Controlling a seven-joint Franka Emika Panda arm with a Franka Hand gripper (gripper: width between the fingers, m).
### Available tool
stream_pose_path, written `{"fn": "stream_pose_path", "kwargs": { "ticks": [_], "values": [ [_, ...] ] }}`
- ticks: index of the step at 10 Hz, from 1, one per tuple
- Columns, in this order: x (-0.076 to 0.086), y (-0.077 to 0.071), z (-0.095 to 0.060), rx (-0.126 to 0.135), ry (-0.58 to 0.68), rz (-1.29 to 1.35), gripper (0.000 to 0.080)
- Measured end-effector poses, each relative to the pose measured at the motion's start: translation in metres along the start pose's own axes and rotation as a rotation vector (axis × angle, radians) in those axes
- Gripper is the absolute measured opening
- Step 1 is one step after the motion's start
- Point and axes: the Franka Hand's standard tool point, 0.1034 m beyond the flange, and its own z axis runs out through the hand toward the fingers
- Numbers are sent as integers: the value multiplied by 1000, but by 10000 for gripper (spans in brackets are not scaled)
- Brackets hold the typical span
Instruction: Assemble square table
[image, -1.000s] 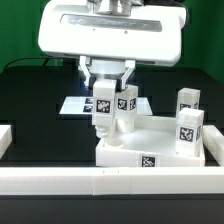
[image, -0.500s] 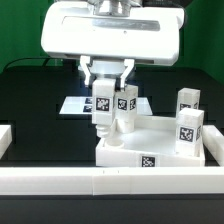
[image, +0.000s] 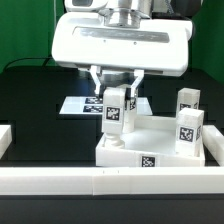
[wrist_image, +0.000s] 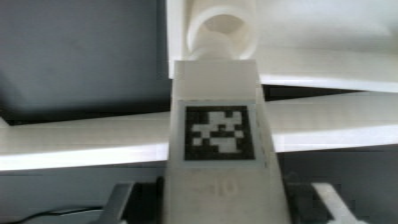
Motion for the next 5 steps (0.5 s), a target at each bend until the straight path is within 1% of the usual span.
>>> {"fn": "stream_pose_path", "kwargs": {
  "ticks": [5],
  "values": [
    [-1,1,-2,1,0,-2,287]
  ]
}}
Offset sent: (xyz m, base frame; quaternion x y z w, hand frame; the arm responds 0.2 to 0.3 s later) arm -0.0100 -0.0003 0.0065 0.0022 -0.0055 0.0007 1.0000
